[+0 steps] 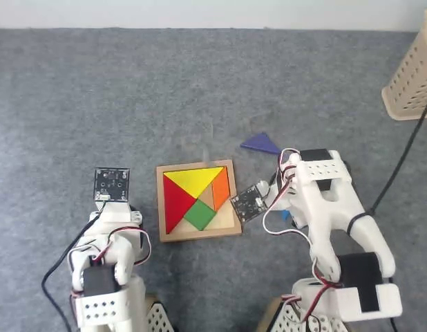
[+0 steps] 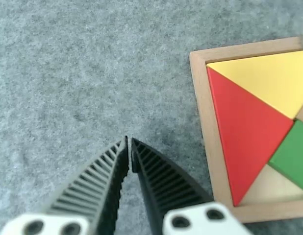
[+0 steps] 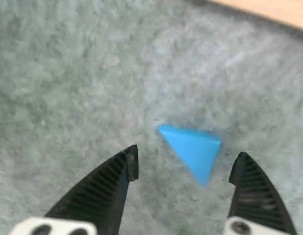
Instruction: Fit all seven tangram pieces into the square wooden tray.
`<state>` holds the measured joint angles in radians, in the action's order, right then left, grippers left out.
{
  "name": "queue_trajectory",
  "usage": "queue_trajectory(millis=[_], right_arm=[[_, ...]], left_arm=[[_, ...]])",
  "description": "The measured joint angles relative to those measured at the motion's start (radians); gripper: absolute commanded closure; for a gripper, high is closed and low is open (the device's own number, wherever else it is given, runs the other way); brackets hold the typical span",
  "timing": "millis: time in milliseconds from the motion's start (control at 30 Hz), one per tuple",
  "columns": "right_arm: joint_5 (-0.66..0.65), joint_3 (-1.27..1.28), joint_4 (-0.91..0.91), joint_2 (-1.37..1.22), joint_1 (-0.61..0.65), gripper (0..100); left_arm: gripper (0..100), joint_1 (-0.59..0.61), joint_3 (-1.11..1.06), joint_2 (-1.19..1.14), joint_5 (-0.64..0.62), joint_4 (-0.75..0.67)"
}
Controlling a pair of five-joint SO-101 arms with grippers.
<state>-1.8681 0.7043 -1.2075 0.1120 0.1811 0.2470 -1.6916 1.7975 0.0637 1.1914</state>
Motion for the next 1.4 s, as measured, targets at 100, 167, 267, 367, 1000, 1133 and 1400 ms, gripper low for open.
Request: queue_trajectory(millis=[100,167,267,367,1000,1133,1400], right_arm=[[-0.009,0.014,0.012,0.0,0.005,70.0],[-0.012,0.043,0.037,0.0,0.002,70.3],[-0.012,0.092,0.097,0.0,0.005,75.2],[-0.012,0.109,0.138,0.002,0.005,78.8],[0.792,0.041,0.157,0.006,0.098,86.5],[0.934,0.031,0.155,0.006,0.098,86.6],[1.028,-0.026,0.124,0.006,0.112,92.9]], left_arm=[[99,0.0,0.0,0.0,0.0,0.0],[99,0.0,0.0,0.0,0.0,0.0],[99,0.0,0.0,0.0,0.0,0.0],[99,0.0,0.0,0.0,0.0,0.0],[99,0.0,0.0,0.0,0.0,0.0],[99,0.0,0.0,0.0,0.0,0.0],[99,0.0,0.0,0.0,0.0,0.0]])
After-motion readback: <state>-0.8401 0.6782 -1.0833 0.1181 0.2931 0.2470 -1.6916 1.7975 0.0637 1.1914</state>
